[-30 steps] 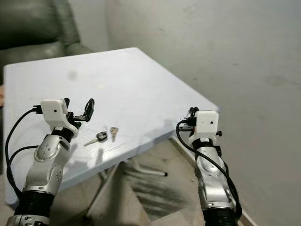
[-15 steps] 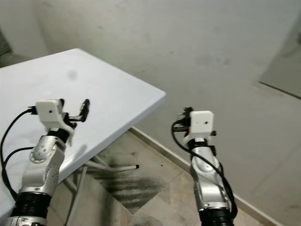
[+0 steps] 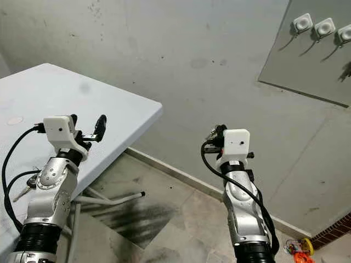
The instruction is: Hang keys on a hook
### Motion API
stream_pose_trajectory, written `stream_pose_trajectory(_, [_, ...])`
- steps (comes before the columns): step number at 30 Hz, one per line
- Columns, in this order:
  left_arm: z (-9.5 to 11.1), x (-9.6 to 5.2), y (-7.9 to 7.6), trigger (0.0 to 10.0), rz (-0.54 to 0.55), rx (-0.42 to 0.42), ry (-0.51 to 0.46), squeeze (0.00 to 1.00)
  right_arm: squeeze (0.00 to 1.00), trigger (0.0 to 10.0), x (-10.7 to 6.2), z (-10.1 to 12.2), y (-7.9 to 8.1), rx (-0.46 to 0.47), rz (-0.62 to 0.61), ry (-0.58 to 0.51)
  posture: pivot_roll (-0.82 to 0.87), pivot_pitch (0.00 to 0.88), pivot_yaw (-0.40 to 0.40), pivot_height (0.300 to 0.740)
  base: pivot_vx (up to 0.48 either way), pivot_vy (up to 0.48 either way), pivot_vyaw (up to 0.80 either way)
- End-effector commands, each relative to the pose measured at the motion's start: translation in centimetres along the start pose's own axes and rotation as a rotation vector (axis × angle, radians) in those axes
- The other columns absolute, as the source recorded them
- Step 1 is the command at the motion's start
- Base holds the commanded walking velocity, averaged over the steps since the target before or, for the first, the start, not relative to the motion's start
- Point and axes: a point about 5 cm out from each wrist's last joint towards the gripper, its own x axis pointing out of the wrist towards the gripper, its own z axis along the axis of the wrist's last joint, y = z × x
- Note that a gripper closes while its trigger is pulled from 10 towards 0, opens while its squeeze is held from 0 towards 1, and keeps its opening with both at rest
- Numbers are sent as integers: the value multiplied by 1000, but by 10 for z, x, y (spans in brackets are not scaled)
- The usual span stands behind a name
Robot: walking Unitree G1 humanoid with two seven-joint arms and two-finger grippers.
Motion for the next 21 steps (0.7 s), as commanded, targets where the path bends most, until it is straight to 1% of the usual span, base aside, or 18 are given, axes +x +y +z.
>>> stream_pose_trajectory(1, [2,2,-1,10000,-4,9,0,0,0,10000,2,4,0,-1,3,-10,-31,0,-8,740,0,0,-781])
stream_pose_trajectory(7, [2,2,-1,10000,-8,15,0,0,0,10000,2,4,1,0,8,-9,-30,0,-7,740,0,0,-785])
stream_pose_trajectory(11, [3,2,-1,10000,-21,44,-4,0,0,10000,1,3,3,1,11,-8,-29,0,-6,740,0,0,-788])
stream_pose_trajectory(14, [3,1,-1,10000,-19,38,-2,0,0,10000,1,3,3,2,12,-8,-28,0,-4,740,0,0,-785])
stream_pose_trajectory(16, [3,1,-1,10000,-25,53,-3,0,0,10000,1,3,3,3,12,-8,-28,0,-4,740,0,0,-781])
stream_pose_trajectory(18, [3,1,-2,10000,-42,49,-2,0,0,10000,1,2,4,3,14,-6,-27,0,-2,740,0,-379,-781])
stream_pose_trajectory(21, [3,1,-3,10000,-38,35,-2,0,0,10000,0,2,4,3,16,-6,-27,0,-2,740,0,-472,-781])
